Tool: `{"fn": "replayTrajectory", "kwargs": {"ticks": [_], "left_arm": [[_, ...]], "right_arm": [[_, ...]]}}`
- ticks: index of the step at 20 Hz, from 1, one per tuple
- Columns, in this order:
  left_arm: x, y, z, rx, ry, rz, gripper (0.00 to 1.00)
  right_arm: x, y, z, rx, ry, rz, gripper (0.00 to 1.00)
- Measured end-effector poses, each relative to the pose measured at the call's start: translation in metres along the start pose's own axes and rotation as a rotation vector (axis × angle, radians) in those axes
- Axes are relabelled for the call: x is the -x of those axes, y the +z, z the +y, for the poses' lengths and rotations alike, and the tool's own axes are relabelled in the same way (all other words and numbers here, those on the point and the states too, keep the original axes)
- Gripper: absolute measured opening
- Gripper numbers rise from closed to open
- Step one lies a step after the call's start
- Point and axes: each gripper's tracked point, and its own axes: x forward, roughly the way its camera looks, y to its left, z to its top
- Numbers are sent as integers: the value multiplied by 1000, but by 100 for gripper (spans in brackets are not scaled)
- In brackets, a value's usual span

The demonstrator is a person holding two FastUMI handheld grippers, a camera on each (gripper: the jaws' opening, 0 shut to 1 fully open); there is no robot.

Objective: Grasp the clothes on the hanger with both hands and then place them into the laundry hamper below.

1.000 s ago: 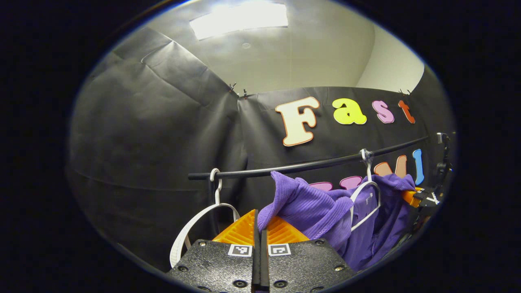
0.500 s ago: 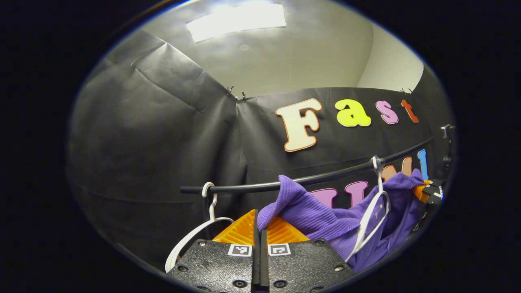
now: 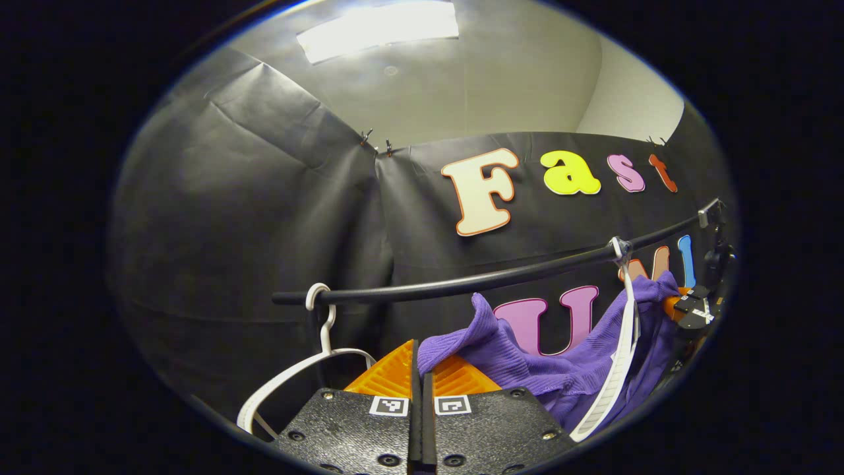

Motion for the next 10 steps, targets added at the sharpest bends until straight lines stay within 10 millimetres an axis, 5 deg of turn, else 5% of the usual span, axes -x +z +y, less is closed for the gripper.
{"fn": "replayTrajectory", "kwargs": {"ticks": [10], "left_arm": [[-24,-64,-10,94,-95,142,0]], "right_arm": [[-40,-78,8,-61,5,159,1]]}}
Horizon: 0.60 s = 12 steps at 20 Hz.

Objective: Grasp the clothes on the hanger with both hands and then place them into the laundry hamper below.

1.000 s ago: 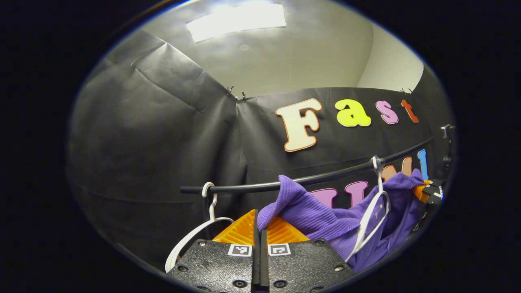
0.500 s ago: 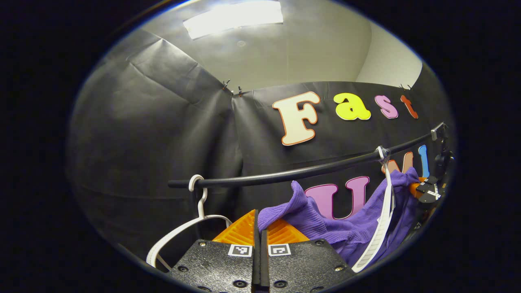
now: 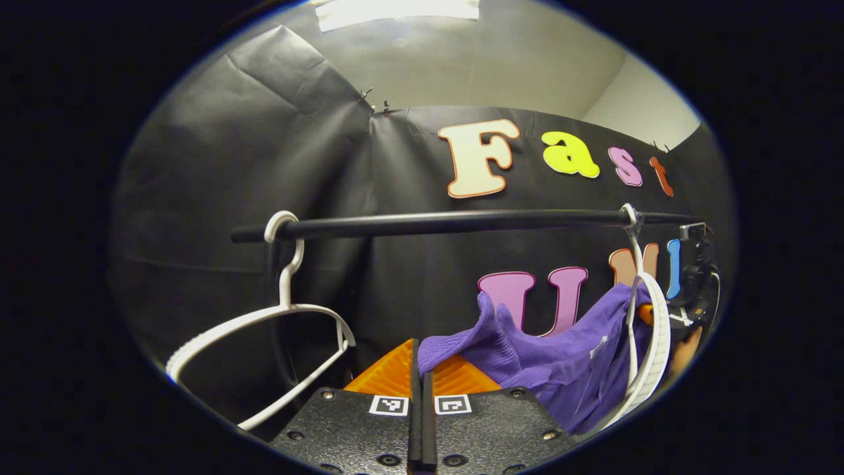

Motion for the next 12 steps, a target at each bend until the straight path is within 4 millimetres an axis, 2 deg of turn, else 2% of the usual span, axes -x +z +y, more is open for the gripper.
{"fn": "replayTrajectory", "kwargs": {"ticks": [2,5,8,9,10,12], "left_arm": [[-2,-16,0,5,-7,32,0],[-4,-39,-5,6,-17,73,0],[4,-53,0,7,5,78,0],[5,-55,-1,6,7,76,1],[8,-57,-1,7,10,71,1],[20,-61,-1,8,6,72,0]], "right_arm": [[-1,-21,0,-9,7,40,1],[9,-42,2,-33,14,72,1],[27,-61,7,-54,36,102,1],[34,-66,8,-49,40,114,6],[44,-72,10,-48,50,124,1],[63,-75,13,-56,65,124,1]]}}
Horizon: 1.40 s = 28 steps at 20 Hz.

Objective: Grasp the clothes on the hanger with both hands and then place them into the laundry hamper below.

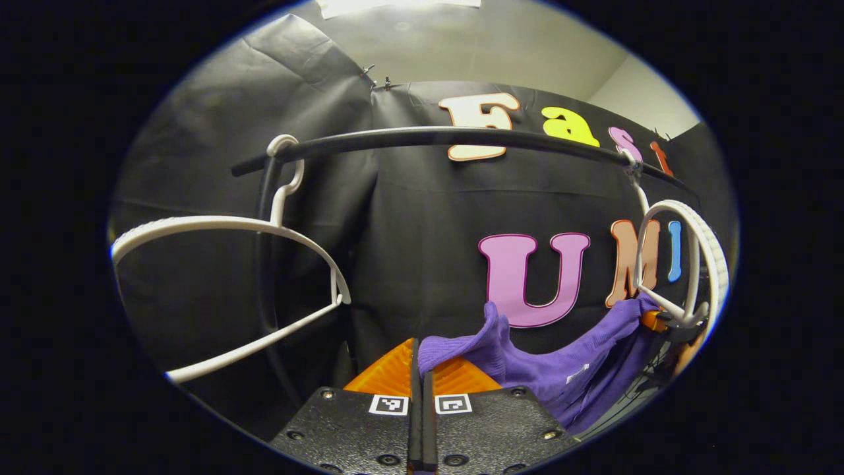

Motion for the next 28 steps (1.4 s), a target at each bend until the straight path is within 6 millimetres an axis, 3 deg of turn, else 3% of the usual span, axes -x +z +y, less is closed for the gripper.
{"fn": "replayTrajectory", "kwargs": {"ticks": [6,15,20,26,27,28], "left_arm": [[37,3,1,-1,-17,-32,0],[82,12,-21,40,-92,-70,1],[104,0,-55,101,-156,-59,2],[115,-6,-116,77,-253,-66,1],[116,-8,-126,72,-264,-66,1],[117,-10,-135,69,-272,-63,0]], "right_arm": [[65,6,8,-61,43,-32,1],[164,59,0,-45,25,-169,1],[210,65,11,-8,19,-219,1],[243,46,27,-57,61,-221,1],[248,44,33,-97,88,-223,6],[252,42,36,-137,111,-220,1]]}}
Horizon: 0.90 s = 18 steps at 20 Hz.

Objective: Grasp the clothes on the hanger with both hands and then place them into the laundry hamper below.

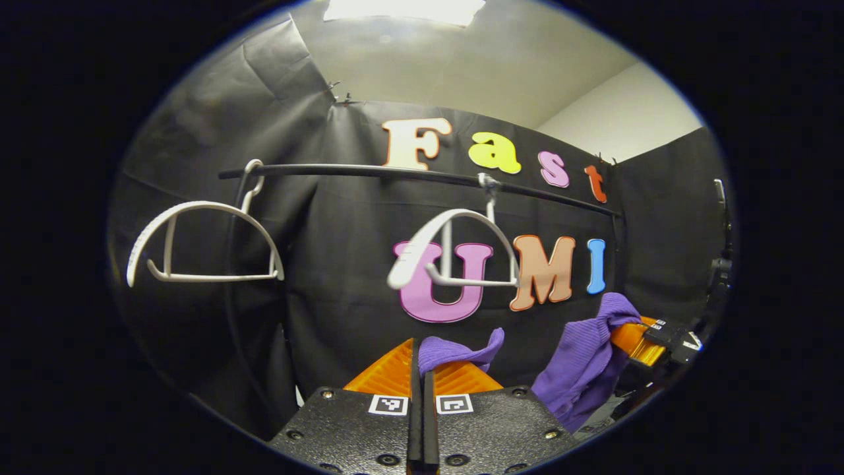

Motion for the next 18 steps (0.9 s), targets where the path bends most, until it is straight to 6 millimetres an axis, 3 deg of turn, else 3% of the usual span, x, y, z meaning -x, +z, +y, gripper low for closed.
{"fn": "replayTrajectory", "kwargs": {"ticks": [2,3,5,11,13,18], "left_arm": [[-5,-3,-21,-4,-31,3,1],[-9,-4,-30,-4,-44,2,0],[-13,-4,-44,0,-60,-10,1],[-32,-14,-61,43,-44,-40,1],[-42,-24,-62,47,-26,-53,1],[-64,-80,-71,30,-44,19,2]], "right_arm": [[9,-5,5,-32,32,20,1],[12,-5,2,-27,29,24,6],[14,-4,0,-8,32,32,2],[11,-5,-10,-6,32,18,2],[6,-17,-18,-14,27,33,2],[-2,-68,-35,-40,1,112,2]]}}
